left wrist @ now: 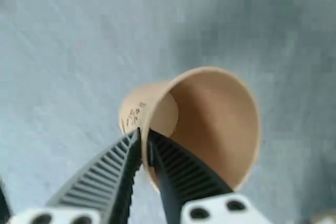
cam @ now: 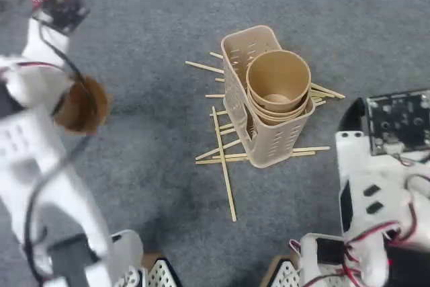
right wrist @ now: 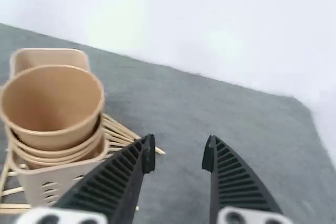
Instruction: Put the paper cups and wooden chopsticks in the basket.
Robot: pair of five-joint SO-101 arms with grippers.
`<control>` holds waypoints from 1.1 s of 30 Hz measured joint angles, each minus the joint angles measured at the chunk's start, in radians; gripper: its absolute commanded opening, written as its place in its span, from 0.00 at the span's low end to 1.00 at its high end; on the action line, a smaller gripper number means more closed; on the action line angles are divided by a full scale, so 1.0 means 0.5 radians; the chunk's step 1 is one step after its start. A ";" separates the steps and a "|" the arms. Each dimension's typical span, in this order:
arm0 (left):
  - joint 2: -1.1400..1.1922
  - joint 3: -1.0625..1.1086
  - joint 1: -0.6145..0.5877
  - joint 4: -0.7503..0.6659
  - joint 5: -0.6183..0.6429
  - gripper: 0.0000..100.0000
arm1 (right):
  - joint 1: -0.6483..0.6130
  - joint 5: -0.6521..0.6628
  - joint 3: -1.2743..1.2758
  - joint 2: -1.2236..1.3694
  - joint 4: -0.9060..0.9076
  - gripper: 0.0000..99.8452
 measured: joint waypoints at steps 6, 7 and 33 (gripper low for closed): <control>-0.273 -0.512 0.651 0.000 0.577 0.01 | 0.034 -0.009 0.172 -0.034 -0.012 0.17; -0.279 -0.611 0.749 -0.028 0.712 0.01 | 0.043 -0.034 0.236 -0.034 -0.031 0.17; 0.316 -0.767 1.964 -0.586 2.102 0.01 | 0.212 -0.215 1.092 -0.018 -0.598 0.17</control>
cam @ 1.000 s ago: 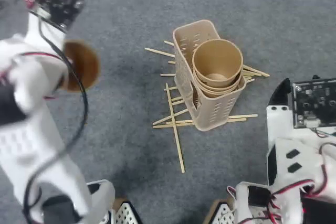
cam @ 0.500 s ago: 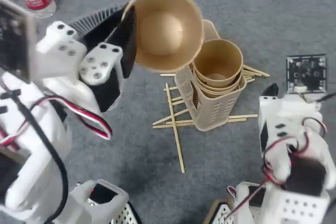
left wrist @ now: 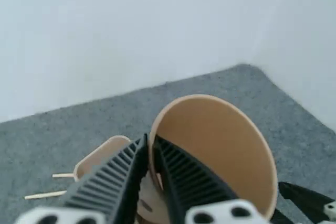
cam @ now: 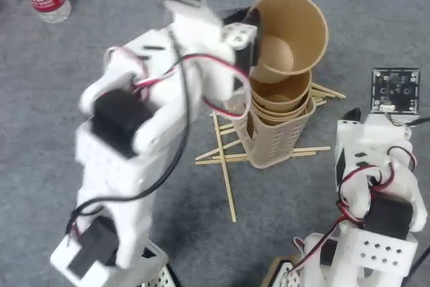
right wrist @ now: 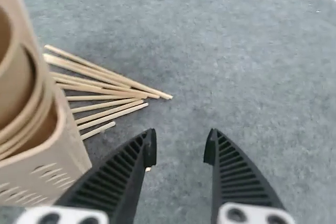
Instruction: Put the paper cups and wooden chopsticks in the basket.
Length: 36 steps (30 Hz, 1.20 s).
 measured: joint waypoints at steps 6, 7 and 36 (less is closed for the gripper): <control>0.279 0.000 0.003 0.049 0.080 0.01 | 0.028 0.000 0.040 0.003 -0.052 0.17; 0.334 0.000 0.003 0.074 0.086 0.01 | 0.028 0.000 0.040 0.003 -0.052 0.17; 0.918 0.334 -0.129 0.307 -0.408 0.31 | 0.110 0.000 0.040 0.003 -0.089 0.17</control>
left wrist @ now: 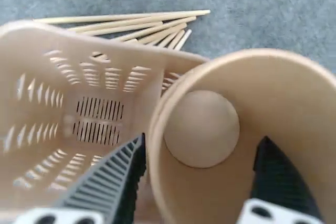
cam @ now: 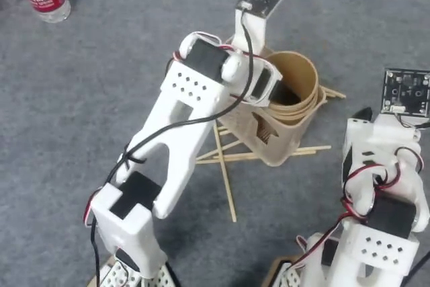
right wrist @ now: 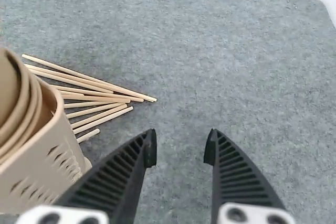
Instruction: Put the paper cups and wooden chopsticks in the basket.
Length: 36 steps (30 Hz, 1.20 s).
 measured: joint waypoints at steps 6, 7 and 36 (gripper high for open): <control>0.003 0.052 0.031 -0.052 -0.046 0.31 | 0.000 0.000 0.000 0.000 0.000 0.17; 0.018 0.052 0.031 -0.064 -0.046 0.30 | 0.000 0.000 0.000 0.000 0.000 0.17; 0.058 -1.037 -0.107 0.279 -0.353 0.27 | 0.000 0.000 0.000 0.000 0.000 0.17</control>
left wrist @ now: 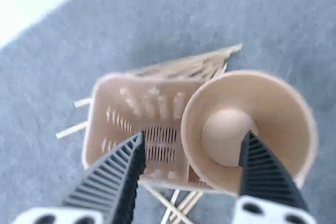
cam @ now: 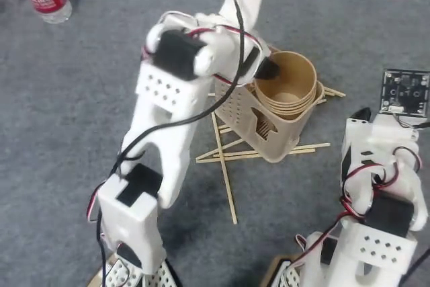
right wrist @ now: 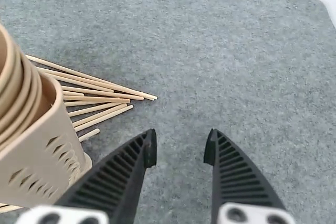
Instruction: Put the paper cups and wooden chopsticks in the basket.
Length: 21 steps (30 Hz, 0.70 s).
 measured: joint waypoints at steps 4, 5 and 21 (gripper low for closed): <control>-0.129 -0.209 0.052 -0.025 0.095 0.27 | 0.000 0.000 0.000 0.000 0.000 0.17; -0.157 -0.261 0.086 -0.040 0.129 0.27 | 0.006 0.000 0.000 0.000 0.000 0.17; 0.285 -0.224 0.445 0.003 0.187 0.27 | 0.595 -0.006 0.000 0.000 -0.184 0.17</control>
